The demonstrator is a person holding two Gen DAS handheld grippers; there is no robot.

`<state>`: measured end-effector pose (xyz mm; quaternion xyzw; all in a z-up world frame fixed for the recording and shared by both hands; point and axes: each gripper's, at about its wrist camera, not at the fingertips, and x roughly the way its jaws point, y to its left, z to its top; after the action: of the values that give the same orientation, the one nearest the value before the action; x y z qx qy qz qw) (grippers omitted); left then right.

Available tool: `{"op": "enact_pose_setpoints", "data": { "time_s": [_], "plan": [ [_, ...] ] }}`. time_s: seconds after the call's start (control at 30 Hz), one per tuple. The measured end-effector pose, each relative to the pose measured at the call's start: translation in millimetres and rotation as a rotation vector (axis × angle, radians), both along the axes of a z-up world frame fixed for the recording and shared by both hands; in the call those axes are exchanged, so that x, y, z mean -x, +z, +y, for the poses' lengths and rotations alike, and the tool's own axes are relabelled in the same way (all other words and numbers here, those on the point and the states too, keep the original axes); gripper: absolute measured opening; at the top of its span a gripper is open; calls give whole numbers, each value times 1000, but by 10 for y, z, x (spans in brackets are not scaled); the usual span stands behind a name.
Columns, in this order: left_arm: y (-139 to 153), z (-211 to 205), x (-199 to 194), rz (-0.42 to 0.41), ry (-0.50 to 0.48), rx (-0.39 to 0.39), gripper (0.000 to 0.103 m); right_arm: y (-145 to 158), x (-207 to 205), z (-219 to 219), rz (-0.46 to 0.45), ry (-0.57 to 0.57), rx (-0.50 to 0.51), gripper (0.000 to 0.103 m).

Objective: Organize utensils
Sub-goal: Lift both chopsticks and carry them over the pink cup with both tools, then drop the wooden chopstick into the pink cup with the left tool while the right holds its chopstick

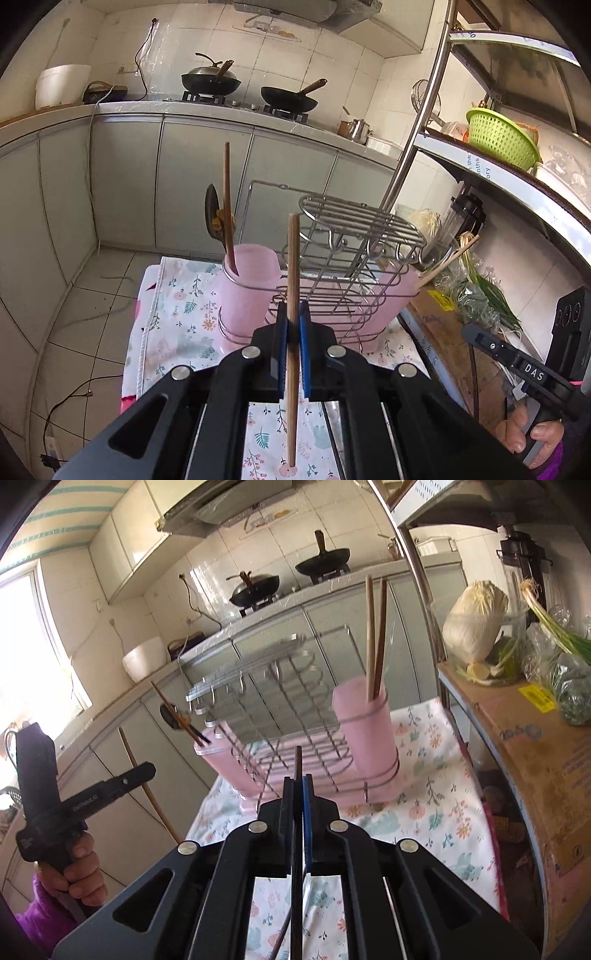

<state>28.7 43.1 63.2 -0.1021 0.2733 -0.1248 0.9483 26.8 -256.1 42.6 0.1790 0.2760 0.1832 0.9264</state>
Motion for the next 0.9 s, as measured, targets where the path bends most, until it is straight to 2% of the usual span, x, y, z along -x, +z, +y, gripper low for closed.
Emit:
{"op": "enact_pose_setpoints", "data": {
  "time_s": [0.17, 0.33, 0.43, 0.57, 0.67, 0.77, 0.9],
  "plan": [
    [286, 74, -84, -62, -6, 22, 5, 374, -103, -93, -91, -23, -15, 5],
    [696, 172, -139, -176, 20, 57, 5, 782, -264, -123, -281, -65, -9, 5],
    [926, 253, -212, -238, 56, 80, 5, 873, -413, -90, -340, -88, -11, 5],
    [1166, 279, -298, -340, 120, 48, 5, 892, -574, 4, -383, -93, -32, 5],
    [1220, 237, -396, -399, 166, 0, 5, 885, -662, 45, -404, -100, -28, 5],
    [1152, 186, -529, -424, 208, -31, 5, 873, -735, 58, -424, -112, -14, 5],
    [928, 160, -699, -390, 208, -22, 5, 841, -800, 69, -455, -137, 15, 5]
  ]
}}
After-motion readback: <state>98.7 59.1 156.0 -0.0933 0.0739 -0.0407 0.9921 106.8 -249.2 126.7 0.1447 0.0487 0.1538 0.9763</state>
